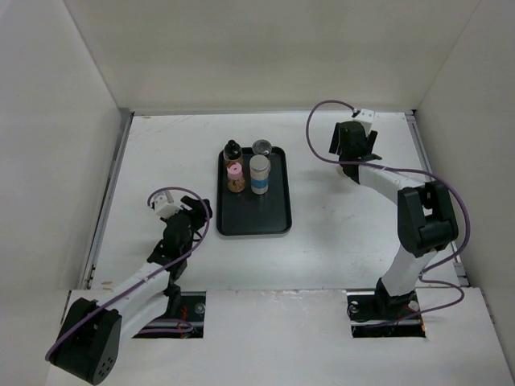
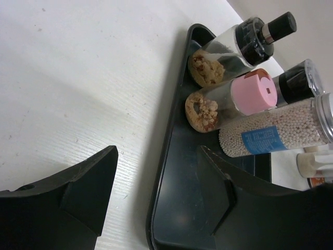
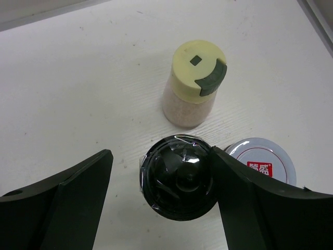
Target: Organize the condiment bottles
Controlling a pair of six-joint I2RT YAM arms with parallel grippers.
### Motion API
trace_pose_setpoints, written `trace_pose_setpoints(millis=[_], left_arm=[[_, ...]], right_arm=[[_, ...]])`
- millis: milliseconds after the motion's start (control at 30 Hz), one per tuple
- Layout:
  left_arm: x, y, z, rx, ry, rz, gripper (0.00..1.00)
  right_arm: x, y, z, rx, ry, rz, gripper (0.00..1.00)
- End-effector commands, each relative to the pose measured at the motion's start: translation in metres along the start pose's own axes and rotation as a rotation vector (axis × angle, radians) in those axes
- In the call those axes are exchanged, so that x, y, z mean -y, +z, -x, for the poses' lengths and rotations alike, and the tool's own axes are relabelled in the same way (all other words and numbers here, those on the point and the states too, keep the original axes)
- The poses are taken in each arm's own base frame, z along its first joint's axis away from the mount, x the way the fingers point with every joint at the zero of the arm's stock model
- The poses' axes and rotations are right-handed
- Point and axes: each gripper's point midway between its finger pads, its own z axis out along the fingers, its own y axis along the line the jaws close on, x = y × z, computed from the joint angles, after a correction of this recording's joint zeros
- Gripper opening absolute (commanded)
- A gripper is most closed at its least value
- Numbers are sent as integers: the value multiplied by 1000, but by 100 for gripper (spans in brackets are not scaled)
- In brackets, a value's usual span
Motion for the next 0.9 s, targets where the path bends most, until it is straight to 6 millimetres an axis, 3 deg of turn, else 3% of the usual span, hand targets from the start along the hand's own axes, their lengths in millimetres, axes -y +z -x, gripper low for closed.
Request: trace_pose_setpoints(millis=[0, 500, 867], left_arm=[[9, -1, 11, 60, -9, -39, 60], [15, 0, 1, 20, 18, -43, 60], [17, 4, 2, 25, 18, -46, 61]], right_arm=[[-2, -9, 11, 41, 16, -1, 81], [4, -27, 28, 98, 50, 27, 86], [11, -14, 10, 63, 40, -15, 89]])
